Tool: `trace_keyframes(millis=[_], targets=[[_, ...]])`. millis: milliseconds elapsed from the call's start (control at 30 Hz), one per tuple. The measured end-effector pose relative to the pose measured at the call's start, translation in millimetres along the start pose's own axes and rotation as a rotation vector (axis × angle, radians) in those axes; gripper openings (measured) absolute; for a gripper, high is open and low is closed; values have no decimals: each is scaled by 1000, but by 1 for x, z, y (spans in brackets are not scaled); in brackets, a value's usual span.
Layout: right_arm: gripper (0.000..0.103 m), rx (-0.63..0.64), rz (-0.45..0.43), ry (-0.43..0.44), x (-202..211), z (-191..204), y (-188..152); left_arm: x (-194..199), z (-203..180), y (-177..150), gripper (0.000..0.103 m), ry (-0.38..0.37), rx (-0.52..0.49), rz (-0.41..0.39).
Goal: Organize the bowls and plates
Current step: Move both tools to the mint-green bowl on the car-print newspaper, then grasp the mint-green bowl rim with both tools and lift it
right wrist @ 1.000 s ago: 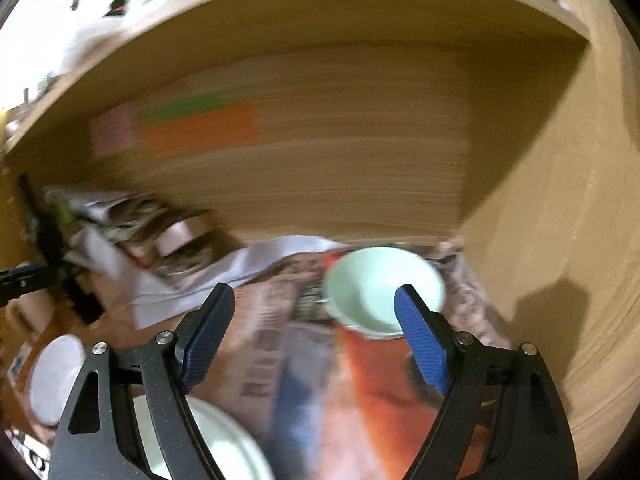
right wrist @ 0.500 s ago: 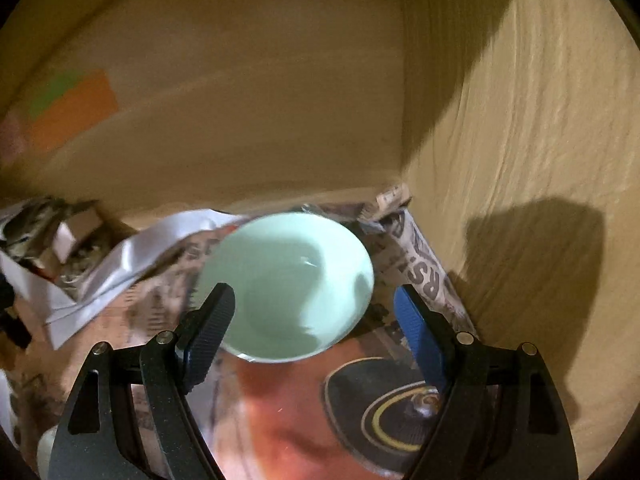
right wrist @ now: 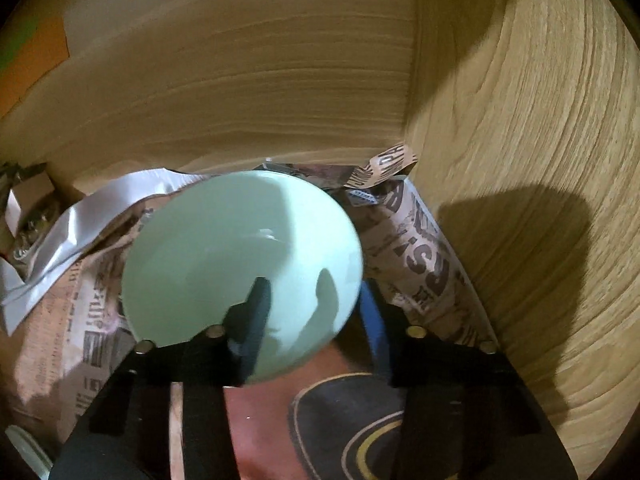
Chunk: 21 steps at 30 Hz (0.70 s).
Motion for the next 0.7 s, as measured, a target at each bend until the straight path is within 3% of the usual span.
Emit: trace_keyframes(millis=[100, 433, 500, 567, 700], targets=[[22, 7, 31, 37, -10, 5, 2, -6, -6, 1, 95, -2, -14, 14], [20, 62, 57, 210, 6, 36, -10, -26, -26, -2, 95, -14, -60, 69], [20, 61, 65, 252, 11, 40, -13, -34, -28, -4, 92, -17, -60, 92], [20, 65, 73, 289, 16, 45, -17, -43, -29, -6, 79, -25, -64, 125], [20, 57, 93, 362, 19, 46, -21, -58, -36, -11, 65, -39, -80, 176]])
Point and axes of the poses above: each gripper's, at about its wrist camera, not at the fingertips, and x roughly against the way its jaws point, z to its left, y to its top, the point moved 4 cm from there along -x, roughly the way its jaws point, and after that the axes turned 13 degrees about y, right-handed, at the moved point
